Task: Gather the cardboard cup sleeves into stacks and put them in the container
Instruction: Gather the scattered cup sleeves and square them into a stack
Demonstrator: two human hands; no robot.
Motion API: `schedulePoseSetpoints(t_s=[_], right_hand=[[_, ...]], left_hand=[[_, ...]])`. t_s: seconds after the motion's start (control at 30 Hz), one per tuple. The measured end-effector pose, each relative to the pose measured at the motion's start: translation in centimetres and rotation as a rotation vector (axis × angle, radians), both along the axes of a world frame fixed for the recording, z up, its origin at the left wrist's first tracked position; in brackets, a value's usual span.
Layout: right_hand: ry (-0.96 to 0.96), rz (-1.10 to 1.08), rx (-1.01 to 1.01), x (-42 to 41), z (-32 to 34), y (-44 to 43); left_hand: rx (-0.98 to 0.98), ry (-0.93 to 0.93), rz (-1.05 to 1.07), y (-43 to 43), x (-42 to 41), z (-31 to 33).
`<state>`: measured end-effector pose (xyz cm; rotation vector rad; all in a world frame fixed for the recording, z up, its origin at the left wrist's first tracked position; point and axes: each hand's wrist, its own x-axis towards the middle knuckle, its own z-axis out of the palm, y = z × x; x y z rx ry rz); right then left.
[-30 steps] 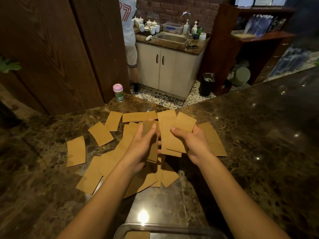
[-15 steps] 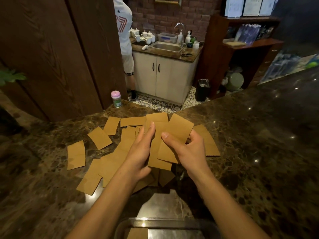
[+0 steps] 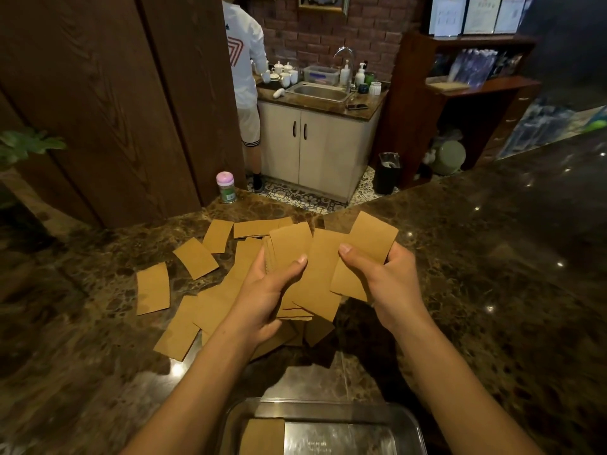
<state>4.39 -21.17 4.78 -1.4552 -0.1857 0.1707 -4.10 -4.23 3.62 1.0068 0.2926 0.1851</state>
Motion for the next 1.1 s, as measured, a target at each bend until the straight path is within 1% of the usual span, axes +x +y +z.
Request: schedulePoseSetpoints(t_s=[0.2, 0.3, 0.43, 0.5, 0.63, 0.8, 0.93, 1.03, 1.1], right_hand=[[0.102, -0.012, 0.071, 0.1, 1.0, -0.7], [0.175, 0.017, 0.145, 0.1, 1.3, -1.2], [0.325, 0.044, 0.287, 0.4, 1.8, -1.8], [0.359, 0.093, 0.319, 0.5, 1.8, -2.0], [0.353, 0.229, 0.252, -0.2, 1.6, -1.5], [0.294, 0.293, 0.101, -1.1, 1.9, -0.3], [0.196, 0.298, -0.016, -1.4, 2.4, -0.3], [0.185, 0.252, -0.034, -1.4, 2.6, -0.3], [0.196, 0.203, -0.032, -1.3, 2.6, -0.4]], left_hand=[[0.016, 0.013, 0.011, 0.2, -0.5, 0.5], [0.01, 0.014, 0.015, 0.3, -0.6, 0.7], [0.003, 0.017, 0.025, 0.1, -0.6, 0.8], [0.019, 0.02, 0.029, -0.1, -0.6, 0.8], [0.061, -0.009, 0.08, -0.7, -0.4, 0.9], [0.113, -0.026, 0.115, -1.2, -0.1, 1.0], [0.099, -0.039, 0.132, -1.1, -0.2, 0.9], [0.06, -0.032, 0.148, -1.0, -0.2, 0.9], [0.133, -0.039, 0.185, -0.9, -0.1, 1.0]])
